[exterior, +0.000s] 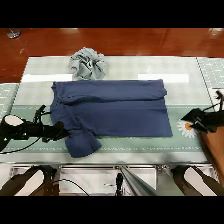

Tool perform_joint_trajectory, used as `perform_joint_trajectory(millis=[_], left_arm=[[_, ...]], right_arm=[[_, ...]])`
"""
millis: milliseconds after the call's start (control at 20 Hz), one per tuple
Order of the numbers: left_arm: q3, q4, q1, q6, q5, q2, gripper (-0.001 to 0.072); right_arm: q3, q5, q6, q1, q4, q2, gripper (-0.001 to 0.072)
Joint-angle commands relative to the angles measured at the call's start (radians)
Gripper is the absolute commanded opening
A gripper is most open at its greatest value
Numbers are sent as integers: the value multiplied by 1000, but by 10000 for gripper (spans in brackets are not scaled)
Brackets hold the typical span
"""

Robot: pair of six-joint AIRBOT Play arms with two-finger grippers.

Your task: Fold the shirts.

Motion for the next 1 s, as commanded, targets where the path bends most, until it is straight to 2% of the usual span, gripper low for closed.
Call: perform_joint_trajectory(millis=[0, 300, 650, 950], left_arm=[[21, -37, -2, 25, -9, 4, 24], [26, -37, -2, 25, -9, 4, 24], [26, -37, -2, 25, -10, 4, 24], [26, -37, -2, 25, -8, 4, 24]], right_arm=[[-113, 38, 54, 24, -60, 0, 620], [-137, -22, 35, 197, -46, -56, 620], [-137, -174, -53, 199, 218, -166, 620], [-137, -185, -73, 199, 255, -203, 618]])
